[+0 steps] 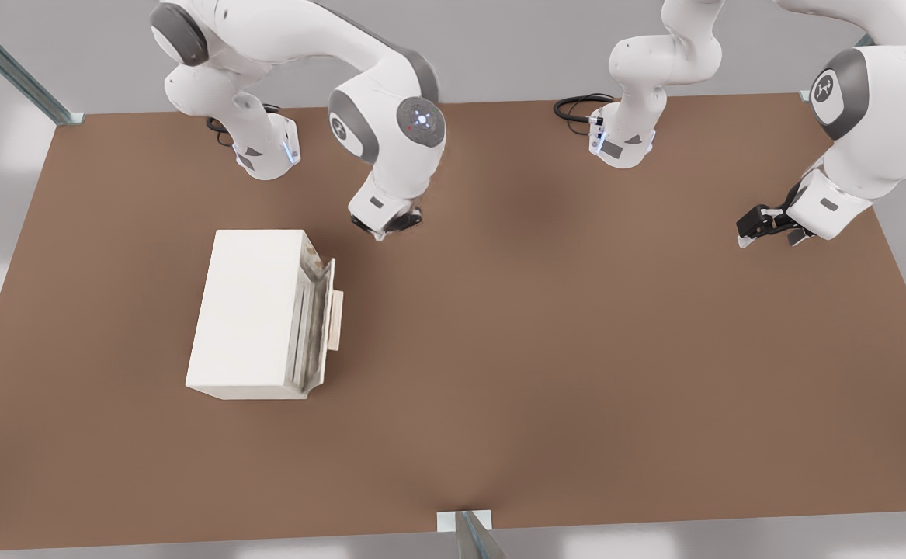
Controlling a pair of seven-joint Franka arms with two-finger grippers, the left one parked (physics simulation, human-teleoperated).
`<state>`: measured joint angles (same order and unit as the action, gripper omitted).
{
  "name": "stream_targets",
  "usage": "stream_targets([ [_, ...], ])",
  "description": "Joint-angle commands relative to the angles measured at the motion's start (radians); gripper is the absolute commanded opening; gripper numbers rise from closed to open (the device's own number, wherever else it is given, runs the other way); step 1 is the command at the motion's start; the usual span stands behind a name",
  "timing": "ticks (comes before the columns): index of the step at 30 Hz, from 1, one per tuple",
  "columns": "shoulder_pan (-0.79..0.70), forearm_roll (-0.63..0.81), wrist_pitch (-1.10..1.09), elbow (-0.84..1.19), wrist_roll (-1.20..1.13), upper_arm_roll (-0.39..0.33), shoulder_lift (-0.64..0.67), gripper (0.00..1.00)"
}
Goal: Keep left arm still and open the oven door with right arm
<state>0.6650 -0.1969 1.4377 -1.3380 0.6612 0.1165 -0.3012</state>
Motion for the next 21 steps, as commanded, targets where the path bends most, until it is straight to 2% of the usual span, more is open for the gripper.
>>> stream_targets([
  [1, -0.099, 0.155, 0.017, -0.030, -0.152, 0.011, 0.071, 0.04],
  [3, -0.193, 0.166, -0.020, -0.032, -0.359, 0.002, 0.114, 0.26],
  [4, -0.216, 0.194, -0.016, -0.033, -0.577, -0.073, 0.131, 1.00],
  [5, -0.211, 0.301, -0.020, -0.049, -0.731, -0.184, 0.174, 1.00],
  [6, -0.211, 0.324, -0.045, -0.049, -0.931, -0.205, 0.180, 1.00],
  [7, -0.213, 0.323, -0.046, -0.053, -0.937, -0.219, 0.180, 1.00],
  [10, -0.223, 0.318, -0.043, -0.055, -0.939, -0.227, 0.182, 1.00],
  [12, -0.223, 0.243, -0.037, -0.055, -0.861, -0.232, 0.178, 1.00],
  [14, -0.222, 0.163, 0.026, -0.050, -0.784, -0.278, 0.159, 1.00],
  [21, -0.338, 0.134, 0.012, -0.009, -0.798, -0.284, 0.120, 1.00],
])
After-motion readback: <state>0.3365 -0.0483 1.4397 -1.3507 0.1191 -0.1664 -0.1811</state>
